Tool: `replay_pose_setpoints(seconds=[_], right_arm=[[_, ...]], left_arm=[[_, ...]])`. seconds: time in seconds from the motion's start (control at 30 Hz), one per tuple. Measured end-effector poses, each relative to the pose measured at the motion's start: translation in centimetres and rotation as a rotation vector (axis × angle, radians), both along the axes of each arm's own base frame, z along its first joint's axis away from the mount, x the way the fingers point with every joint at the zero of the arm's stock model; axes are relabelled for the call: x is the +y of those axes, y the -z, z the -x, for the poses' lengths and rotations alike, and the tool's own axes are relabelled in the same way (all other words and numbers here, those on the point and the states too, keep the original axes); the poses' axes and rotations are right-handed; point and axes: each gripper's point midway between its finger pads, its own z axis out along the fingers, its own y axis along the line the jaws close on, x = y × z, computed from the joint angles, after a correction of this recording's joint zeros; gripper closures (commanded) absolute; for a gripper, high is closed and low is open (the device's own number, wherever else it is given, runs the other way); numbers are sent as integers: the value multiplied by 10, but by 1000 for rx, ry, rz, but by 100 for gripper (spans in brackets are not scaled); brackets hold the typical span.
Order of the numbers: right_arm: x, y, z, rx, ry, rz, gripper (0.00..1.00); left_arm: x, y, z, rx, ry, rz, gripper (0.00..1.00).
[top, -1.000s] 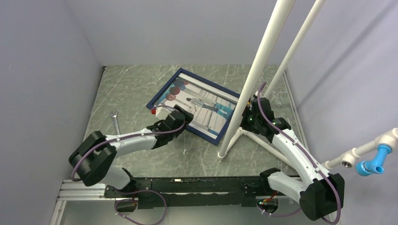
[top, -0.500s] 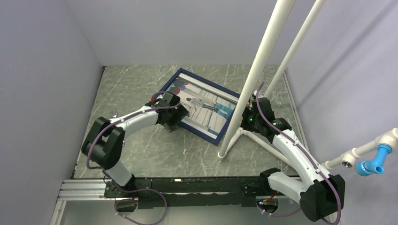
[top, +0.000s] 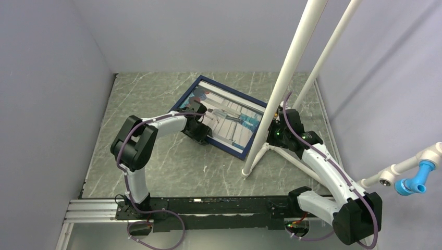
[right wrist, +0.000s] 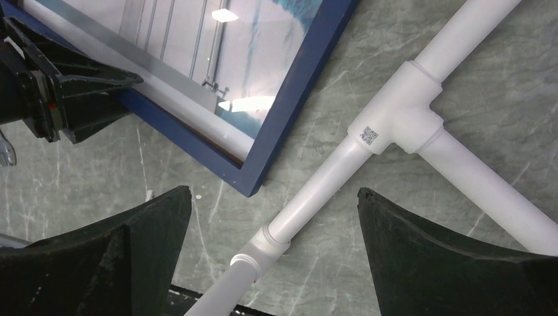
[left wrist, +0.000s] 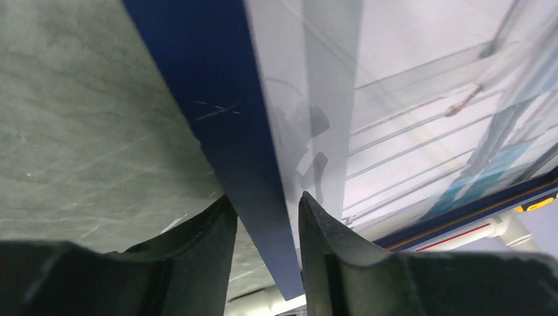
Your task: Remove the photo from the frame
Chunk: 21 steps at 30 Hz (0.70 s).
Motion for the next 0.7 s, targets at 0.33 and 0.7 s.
replay_pose_setpoints(seconds=[0.33,0.7], right_arm=[[9,-7,-5,12,-34,-20,3],[8,-26,-2,-29,-36,-35,3]], left_arm=[[-7,0,2,82,-24,-8,88],[-9,-2,2,73,26,-12,100]])
